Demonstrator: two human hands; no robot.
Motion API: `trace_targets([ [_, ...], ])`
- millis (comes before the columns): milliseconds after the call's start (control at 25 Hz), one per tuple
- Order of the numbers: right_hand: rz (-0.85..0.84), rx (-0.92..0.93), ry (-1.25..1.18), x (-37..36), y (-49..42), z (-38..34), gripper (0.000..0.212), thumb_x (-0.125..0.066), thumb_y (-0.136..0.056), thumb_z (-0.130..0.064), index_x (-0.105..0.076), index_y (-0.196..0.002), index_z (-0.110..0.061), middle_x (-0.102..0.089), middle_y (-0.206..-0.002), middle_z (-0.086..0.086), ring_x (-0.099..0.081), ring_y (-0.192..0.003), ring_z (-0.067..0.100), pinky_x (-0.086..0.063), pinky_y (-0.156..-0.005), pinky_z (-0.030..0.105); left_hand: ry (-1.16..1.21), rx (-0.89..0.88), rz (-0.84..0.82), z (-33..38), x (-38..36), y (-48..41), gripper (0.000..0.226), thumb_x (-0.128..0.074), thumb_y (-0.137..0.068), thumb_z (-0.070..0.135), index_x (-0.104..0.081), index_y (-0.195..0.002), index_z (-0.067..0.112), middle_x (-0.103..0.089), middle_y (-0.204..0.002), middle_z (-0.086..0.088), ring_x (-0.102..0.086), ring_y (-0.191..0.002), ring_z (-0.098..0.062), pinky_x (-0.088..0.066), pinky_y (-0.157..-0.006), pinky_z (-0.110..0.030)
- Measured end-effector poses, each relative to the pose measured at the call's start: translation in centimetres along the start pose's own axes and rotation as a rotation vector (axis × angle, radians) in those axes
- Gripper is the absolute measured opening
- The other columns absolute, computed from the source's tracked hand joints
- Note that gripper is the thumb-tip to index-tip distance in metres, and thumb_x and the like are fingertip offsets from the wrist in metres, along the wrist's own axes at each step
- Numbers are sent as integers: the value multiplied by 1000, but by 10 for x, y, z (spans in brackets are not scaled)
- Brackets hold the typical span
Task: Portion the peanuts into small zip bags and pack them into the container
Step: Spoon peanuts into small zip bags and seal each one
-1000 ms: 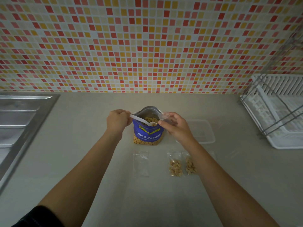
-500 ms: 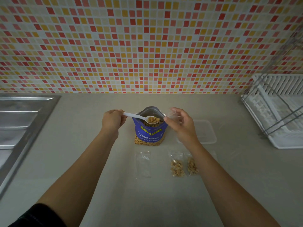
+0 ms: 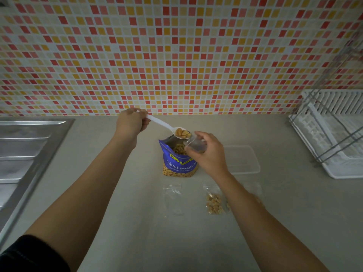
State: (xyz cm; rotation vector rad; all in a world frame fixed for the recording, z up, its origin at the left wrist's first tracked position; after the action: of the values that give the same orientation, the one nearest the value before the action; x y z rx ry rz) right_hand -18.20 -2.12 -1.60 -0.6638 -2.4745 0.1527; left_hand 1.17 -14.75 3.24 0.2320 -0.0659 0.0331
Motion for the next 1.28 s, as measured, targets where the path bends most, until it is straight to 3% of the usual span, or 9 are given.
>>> trace_targets([
  [120, 35, 3, -32, -2, -1, -5, 48, -78, -68, -28, -62, -112, -19, -59, -99, -9, -56, -87, 9, -42, -74, 14, -214, -246, -63, 25, -15, 22, 19, -49, -92, 14, -64, -99, 4, -60, -71, -1, -56, -65, -11, -50, -69, -26],
  [280, 81, -26, -120, -3, -1, -15, 42, -77, -69, -27, -62, -108, -21, -59, -99, -9, -56, -83, 6, -45, -71, 15, -631, -991, -220, 65, -39, 89, 18, -53, -92, 18, -67, -91, 7, -67, -71, -5, -55, -58, -16, -39, -60, -12],
  [360, 106, -25, -151, -2, 0, -17, 41, -76, -70, -25, -61, -108, -20, -58, -99, -10, -56, -83, 7, -45, -71, 14, -710, -1111, -326, 70, -45, 105, 22, -53, -90, 22, -68, -91, 7, -69, -74, -6, -57, -61, -17, -37, -60, -11],
  [640, 65, -169, -214, 9, 7, -3, 45, -80, -68, -31, -62, -108, -22, -65, -96, -11, -63, -85, 8, -53, -73, 24, -325, -704, -82, 77, -5, 48, 19, -53, -89, 24, -67, -90, 11, -65, -73, -8, -61, -70, -26, -51, -69, -40],
  [880, 50, -205, -139, 26, 7, -3, 36, -82, -62, -41, -61, -82, -20, -70, -75, -3, -66, -68, 12, -54, -65, 28, -475, -270, -107, -23, -15, 6, 17, -57, -88, 17, -69, -92, 6, -65, -79, -11, -59, -76, -20, -54, -83, -42],
  [1000, 62, -187, -100, 31, 11, -2, 32, -83, -62, -40, -59, -72, -21, -69, -66, -1, -64, -60, 13, -52, -63, 29, -562, -233, -107, -40, -17, 11, 30, -61, -87, 21, -64, -111, 3, -64, -91, -11, -57, -83, -18, -47, -73, -31],
  [1120, 64, -177, -77, 35, 16, 1, 34, -82, -63, -40, -59, -74, -18, -66, -64, -3, -59, -57, 8, -49, -61, 26, -662, -286, -29, -32, -10, 26, 50, -63, -86, 33, -50, -127, 7, -58, -112, -9, -57, -97, -20, -43, -78, -28],
  [1200, 50, -198, -68, 36, 20, 4, 35, -81, -64, -41, -59, -77, -17, -66, -65, -4, -60, -59, 6, -49, -61, 26, -628, -473, 83, -21, -3, 49, 41, -58, -89, 29, -52, -125, 8, -57, -118, -11, -57, -93, -17, -41, -75, -20],
  [1280, 31, -216, -68, 33, 23, 7, 34, -80, -65, -42, -59, -76, -17, -65, -64, -6, -60, -59, 5, -49, -62, 26, -537, -632, 39, -27, -6, 81, 23, -56, -90, 17, -62, -110, 8, -65, -103, -12, -56, -78, -11, -40, -66, -7],
])
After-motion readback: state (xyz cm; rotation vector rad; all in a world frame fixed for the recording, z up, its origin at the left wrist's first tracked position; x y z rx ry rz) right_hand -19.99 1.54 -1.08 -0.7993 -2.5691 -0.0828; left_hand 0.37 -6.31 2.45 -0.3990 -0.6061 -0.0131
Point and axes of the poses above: each hand's wrist, its own y-axis away from the middle knuckle, its own x-axis out of the back of the hand, z = x × y, the point moved 5 cm from there along -y, towards the middle knuckle
